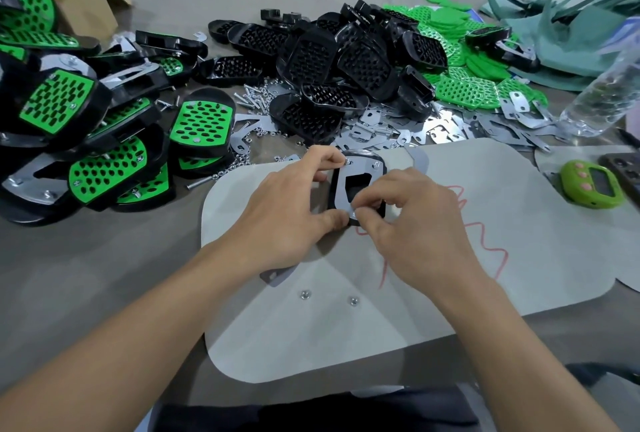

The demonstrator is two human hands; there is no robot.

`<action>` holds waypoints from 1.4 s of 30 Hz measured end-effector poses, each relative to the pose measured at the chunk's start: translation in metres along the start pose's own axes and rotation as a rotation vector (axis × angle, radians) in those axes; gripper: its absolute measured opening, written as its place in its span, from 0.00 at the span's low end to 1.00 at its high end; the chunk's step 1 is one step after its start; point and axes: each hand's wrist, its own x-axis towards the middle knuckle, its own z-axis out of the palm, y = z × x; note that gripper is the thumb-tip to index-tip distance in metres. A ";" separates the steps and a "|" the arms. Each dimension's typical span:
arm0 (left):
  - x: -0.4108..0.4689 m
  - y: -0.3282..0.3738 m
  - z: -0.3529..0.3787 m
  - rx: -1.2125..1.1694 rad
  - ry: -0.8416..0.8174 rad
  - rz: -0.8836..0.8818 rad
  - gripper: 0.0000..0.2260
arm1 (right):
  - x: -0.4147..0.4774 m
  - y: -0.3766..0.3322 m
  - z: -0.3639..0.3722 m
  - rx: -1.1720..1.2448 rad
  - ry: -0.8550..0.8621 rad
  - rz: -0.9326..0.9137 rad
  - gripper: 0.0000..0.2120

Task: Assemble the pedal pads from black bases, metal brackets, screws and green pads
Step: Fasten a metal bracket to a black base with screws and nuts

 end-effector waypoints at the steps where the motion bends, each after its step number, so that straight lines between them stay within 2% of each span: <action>1: 0.000 0.001 0.000 0.002 0.001 -0.005 0.29 | 0.002 -0.004 -0.002 -0.086 -0.040 -0.029 0.06; 4: -0.001 0.003 -0.001 0.010 0.003 -0.007 0.28 | 0.002 -0.019 -0.003 -0.394 -0.129 -0.180 0.08; 7: -0.002 0.007 -0.001 -0.005 -0.005 -0.001 0.27 | -0.002 -0.038 -0.004 -0.601 -0.255 -0.273 0.22; 11: -0.004 0.008 -0.002 -0.009 0.003 0.000 0.29 | 0.002 -0.042 -0.004 -0.713 -0.338 -0.282 0.30; 15: -0.003 0.006 -0.001 -0.019 -0.004 -0.007 0.29 | -0.004 -0.036 0.002 -0.798 -0.307 -0.280 0.36; 17: -0.002 0.004 -0.001 -0.019 -0.001 -0.013 0.28 | -0.005 -0.030 0.002 -0.747 -0.239 -0.283 0.32; 19: -0.001 0.001 0.000 -0.009 0.008 -0.017 0.28 | -0.002 -0.029 -0.006 -0.656 -0.240 -0.268 0.14; 20: -0.001 0.001 0.000 -0.005 0.012 -0.019 0.28 | 0.001 -0.026 -0.010 -0.640 -0.231 -0.299 0.11; 22: 0.000 0.001 0.000 0.004 0.011 -0.022 0.28 | 0.005 -0.025 -0.017 -0.698 -0.343 -0.334 0.21; 24: 0.000 0.002 0.000 0.004 0.003 -0.023 0.28 | 0.009 -0.029 -0.018 -0.755 -0.392 -0.361 0.21; 28: -0.003 0.008 -0.001 -0.017 0.009 -0.024 0.28 | 0.013 -0.035 -0.015 -0.798 -0.433 -0.423 0.16; 31: -0.004 0.011 -0.001 -0.018 0.001 -0.010 0.27 | 0.011 -0.035 -0.017 -0.836 -0.465 -0.438 0.17; 33: -0.005 0.012 -0.002 -0.011 -0.002 -0.016 0.27 | 0.009 -0.037 -0.016 -0.841 -0.456 -0.424 0.19; 36: -0.005 0.013 -0.003 -0.004 -0.006 -0.021 0.29 | 0.010 -0.041 -0.015 -0.853 -0.456 -0.405 0.28; 38: -0.006 0.014 -0.004 -0.010 -0.012 -0.017 0.28 | 0.009 -0.041 -0.014 -0.852 -0.450 -0.399 0.27; 42: -0.006 0.015 -0.004 -0.011 -0.010 -0.014 0.28 | 0.009 -0.042 -0.014 -0.826 -0.431 -0.345 0.18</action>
